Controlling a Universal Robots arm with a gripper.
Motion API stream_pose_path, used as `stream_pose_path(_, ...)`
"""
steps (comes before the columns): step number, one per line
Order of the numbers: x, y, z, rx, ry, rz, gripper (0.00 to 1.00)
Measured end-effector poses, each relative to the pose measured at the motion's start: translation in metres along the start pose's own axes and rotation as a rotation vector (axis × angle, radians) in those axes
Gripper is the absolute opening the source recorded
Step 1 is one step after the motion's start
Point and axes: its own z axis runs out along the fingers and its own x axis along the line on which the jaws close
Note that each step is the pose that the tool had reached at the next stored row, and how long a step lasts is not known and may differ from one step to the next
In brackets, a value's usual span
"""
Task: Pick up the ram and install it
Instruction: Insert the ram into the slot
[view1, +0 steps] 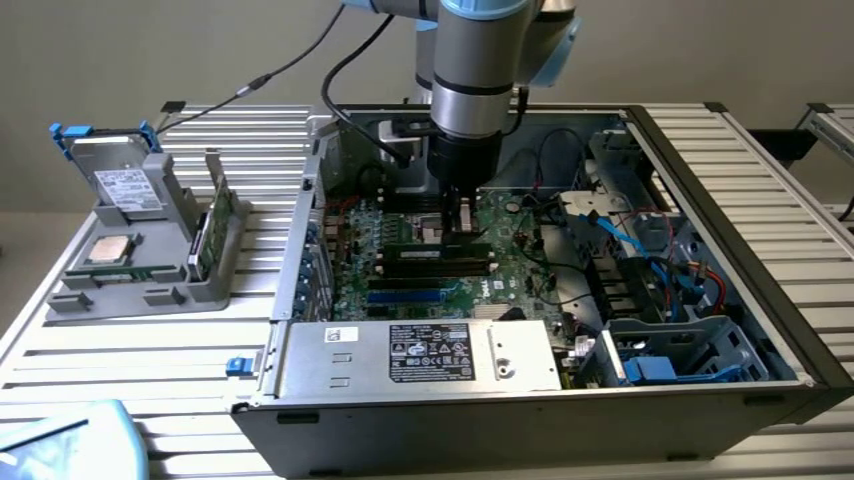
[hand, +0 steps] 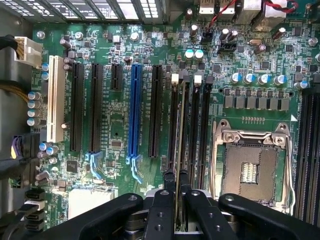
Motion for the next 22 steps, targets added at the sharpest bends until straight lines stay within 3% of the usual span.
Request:
stream_pose_path(3, -0.0007, -0.0001, 0.0022, -0.0004, 0.0115, -0.001, 0.14)
stream_pose_path(5, -0.0007, -0.0001, 0.0025, -0.0005, 0.0156, -0.003, 0.14)
stream_pose_path(22, -0.0013, -0.0003, 0.0074, -0.0001, 0.0242, -0.009, 0.14)
